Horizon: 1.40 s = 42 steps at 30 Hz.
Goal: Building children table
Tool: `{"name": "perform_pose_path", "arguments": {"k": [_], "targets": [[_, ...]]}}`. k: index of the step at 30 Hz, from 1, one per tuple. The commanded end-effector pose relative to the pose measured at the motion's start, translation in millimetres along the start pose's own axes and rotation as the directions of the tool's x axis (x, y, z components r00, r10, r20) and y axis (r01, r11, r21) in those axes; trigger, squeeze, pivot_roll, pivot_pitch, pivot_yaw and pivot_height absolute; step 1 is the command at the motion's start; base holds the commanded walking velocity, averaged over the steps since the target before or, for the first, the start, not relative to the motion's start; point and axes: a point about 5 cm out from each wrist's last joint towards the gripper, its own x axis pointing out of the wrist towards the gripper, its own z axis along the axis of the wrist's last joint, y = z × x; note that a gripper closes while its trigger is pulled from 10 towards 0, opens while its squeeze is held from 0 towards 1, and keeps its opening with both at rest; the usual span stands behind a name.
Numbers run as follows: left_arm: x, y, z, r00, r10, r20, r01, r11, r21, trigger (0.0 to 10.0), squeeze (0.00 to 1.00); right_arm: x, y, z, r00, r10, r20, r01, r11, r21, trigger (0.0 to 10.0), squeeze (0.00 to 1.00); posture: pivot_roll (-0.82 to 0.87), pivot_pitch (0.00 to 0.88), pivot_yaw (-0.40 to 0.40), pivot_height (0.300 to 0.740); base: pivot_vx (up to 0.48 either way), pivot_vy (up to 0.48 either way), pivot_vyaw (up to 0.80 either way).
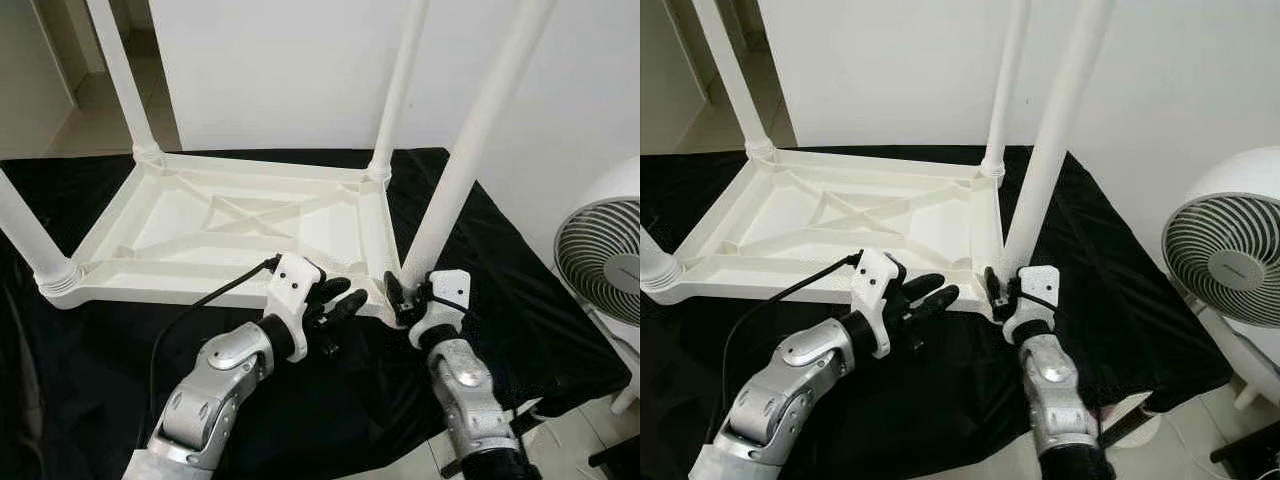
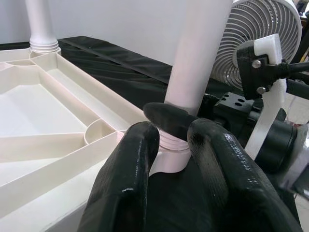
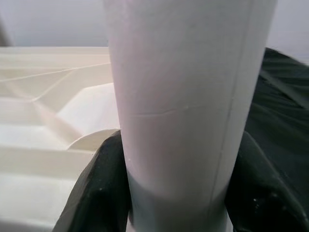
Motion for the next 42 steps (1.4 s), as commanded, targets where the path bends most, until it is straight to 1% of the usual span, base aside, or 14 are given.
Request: {"name": "perform_pose_path", "arguments": {"k": [1,3,8,9,14,15,20,25,29,30,31,34,39,42], "targets": [[-0.6,-1.4,-1,1.000,0.019,-0.009,-0.019,1.000,-0.009,10.0,0.00,-7.8,-20.9,-12,0.985,-0.158,-0.070,0.155,0.986,-0.058,0.0,0.00,-0.01,0.067,-0.029,0.740,0.000,0.000,0.00],[0.3,-3.4,-2,1.000,0.011,-0.011,-0.011,1.000,-0.010,10.0,0.00,-7.2,-15.5,-11,0.987,-0.141,-0.076,0.137,0.989,-0.050,0.0,0.00,-0.01,0.068,-0.031,0.740,0.000,0.000,0.00],[0.1,-1.8,-2,1.000,0.015,-0.011,-0.015,1.000,-0.009,10.0,0.00,-10.2,-24.0,-11,0.977,-0.187,-0.099,0.179,0.980,-0.084,0.0,0.00,-0.01,0.069,-0.036,0.740,0.000,0.000,0.00],[-0.4,-0.8,-2,1.000,0.019,-0.011,-0.020,1.000,-0.007,10.0,0.00,-9.7,-23.4,-11,0.976,-0.182,-0.119,0.171,0.981,-0.093,10.0,0.00,-0.01,0.069,-0.037,0.740,0.000,0.000,0.00],[-0.9,-2.0,-3,1.000,0.021,-0.013,-0.021,1.000,-0.009,10.0,0.00,-9.3,-18.8,-9,0.988,-0.118,-0.104,0.110,0.990,-0.084,10.0,0.00,0.00,0.067,-0.038,0.740,0.000,0.000,0.00],[-0.8,-2.2,-3,1.000,0.021,-0.013,-0.021,1.000,-0.009,10.0,0.00,-9.1,-19.2,-10,0.991,-0.087,-0.105,0.080,0.994,-0.072,10.0,1.00,0.00,0.065,-0.039,0.740,0.000,0.000,0.00],[-0.8,-2.0,-3,1.000,0.021,-0.013,-0.021,1.000,-0.009,10.0,0.00,-8.5,-21.4,-9,0.994,-0.039,-0.101,0.032,0.997,-0.074,10.0,1.00,0.00,0.064,-0.041,0.740,0.000,0.000,0.00],[-3.0,-0.8,-2,0.999,0.029,-0.013,-0.029,1.000,-0.004,10.0,0.00,-1.3,-30.2,-7,0.984,0.146,-0.102,-0.155,0.984,-0.090,10.0,1.00,0.01,0.062,-0.042,0.740,0.000,0.000,0.00],[-3.8,0.2,-2,0.999,0.031,-0.016,-0.031,1.000,-0.004,10.0,0.00,9.7,-29.9,-6,0.936,0.328,-0.132,-0.340,0.937,-0.081,10.0,1.00,0.01,0.058,-0.035,0.740,0.000,0.000,0.00],[-3.8,0.2,-2,0.999,0.031,-0.016,-0.031,1.000,-0.004,10.0,0.00,9.7,-29.9,-6,0.936,0.328,-0.132,-0.340,0.937,-0.081,10.0,1.00,0.01,0.058,-0.035,0.740,0.000,0.000,0.00],[-3.1,-0.4,-2,0.999,0.029,-0.016,-0.029,1.000,-0.002,10.0,0.00,14.0,-28.1,-3,0.897,0.418,-0.141,-0.432,0.897,-0.096,10.0,0.00,0.01,0.054,-0.031,0.740,0.000,0.000,0.00],[-2.7,-0.5,-2,0.999,0.028,-0.016,-0.028,1.000,-0.001,10.0,0.00,15.5,-27.1,-2,0.875,0.462,-0.145,-0.478,0.873,-0.102,10.0,0.00,0.01,0.054,-0.031,0.740,0.000,0.000,0.00],[-2.1,1.8,0,0.999,0.032,-0.012,-0.032,0.999,0.006,10.0,0.00,25.1,-19.5,4,0.778,0.612,-0.143,-0.627,0.771,-0.112,10.0,0.00,0.02,0.049,-0.034,0.740,0.000,0.000,0.00],[-2.7,2.1,0,0.999,0.033,-0.012,-0.032,0.999,0.007,10.0,0.00,27.9,-17.3,6,0.755,0.640,-0.142,-0.655,0.746,-0.121,10.0,0.00,0.03,0.050,-0.033,0.740,0.000,0.000,0.00]]}}
